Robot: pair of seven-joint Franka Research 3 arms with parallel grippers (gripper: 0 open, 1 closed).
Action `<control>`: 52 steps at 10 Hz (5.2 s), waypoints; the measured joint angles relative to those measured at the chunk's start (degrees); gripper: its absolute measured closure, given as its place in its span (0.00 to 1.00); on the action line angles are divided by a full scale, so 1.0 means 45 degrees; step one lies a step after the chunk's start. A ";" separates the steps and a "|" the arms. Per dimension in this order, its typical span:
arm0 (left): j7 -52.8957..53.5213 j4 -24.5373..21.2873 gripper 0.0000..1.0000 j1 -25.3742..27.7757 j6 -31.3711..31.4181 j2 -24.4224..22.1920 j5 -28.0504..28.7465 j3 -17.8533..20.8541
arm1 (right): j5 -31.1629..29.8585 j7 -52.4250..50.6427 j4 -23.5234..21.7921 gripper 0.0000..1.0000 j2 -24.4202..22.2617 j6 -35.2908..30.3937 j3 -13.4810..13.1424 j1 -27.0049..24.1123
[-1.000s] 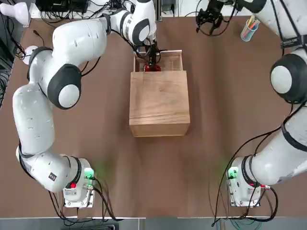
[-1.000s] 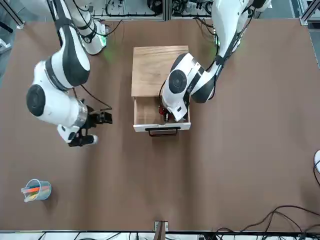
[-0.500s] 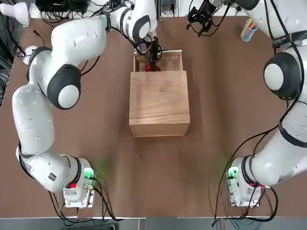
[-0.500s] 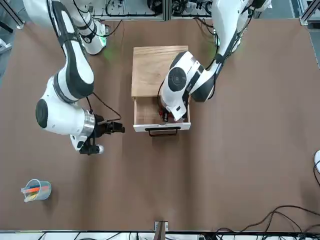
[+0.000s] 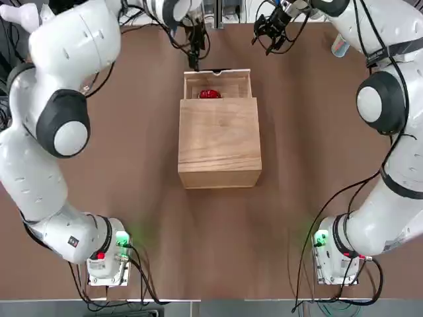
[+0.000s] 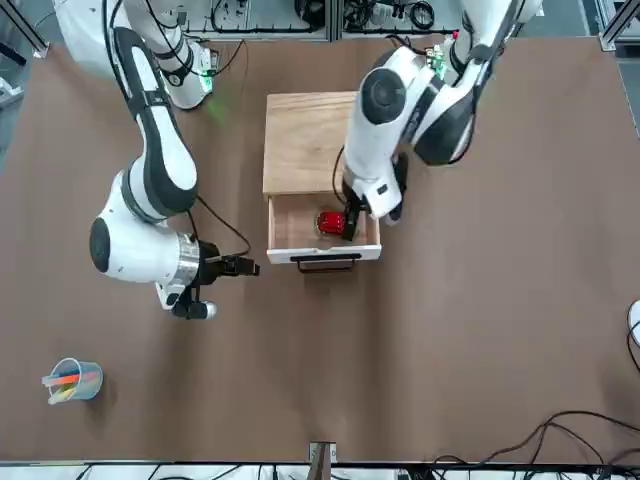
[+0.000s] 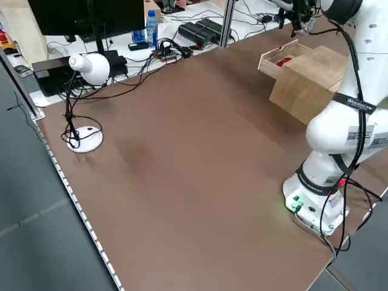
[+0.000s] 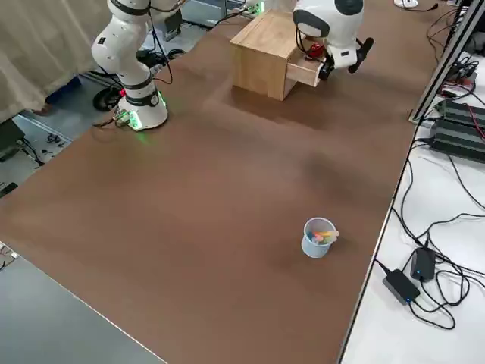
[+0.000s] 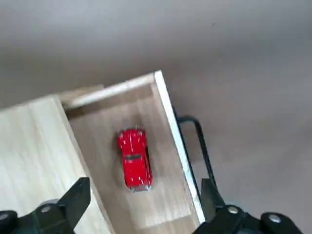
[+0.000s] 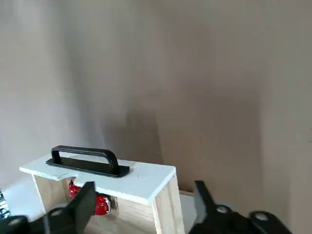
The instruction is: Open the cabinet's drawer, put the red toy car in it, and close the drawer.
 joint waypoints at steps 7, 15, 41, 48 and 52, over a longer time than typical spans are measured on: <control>0.7466 -0.2311 0.00 0.2129 -0.0098 -0.2526 -0.0001 0.0024 | 0.1018 0.0167 -0.0001 0.87 0.0943 0.0515 0.0012 0.1185; 2.1059 -0.3892 0.00 0.4387 -0.2115 -0.5943 -0.1148 0.3396 | 0.1191 0.0167 -0.0025 0.89 0.1096 0.0561 -0.0023 0.1429; 2.4925 -0.1176 0.01 0.5988 -0.3441 -0.4312 -0.0666 0.2331 | 0.0722 0.0141 0.1686 0.15 0.1077 -0.3527 -0.0469 0.0578; 2.4854 -0.1184 0.01 0.5996 -0.3440 -0.4313 -0.0605 0.2391 | -0.4347 0.0025 0.5218 0.00 0.0479 -0.8088 -0.0592 -0.3319; 2.4843 -0.1185 0.01 0.5996 -0.3437 -0.4315 -0.0605 0.2393 | -0.6487 -0.1333 0.5525 0.00 -0.1356 -0.8205 -0.0592 -0.3722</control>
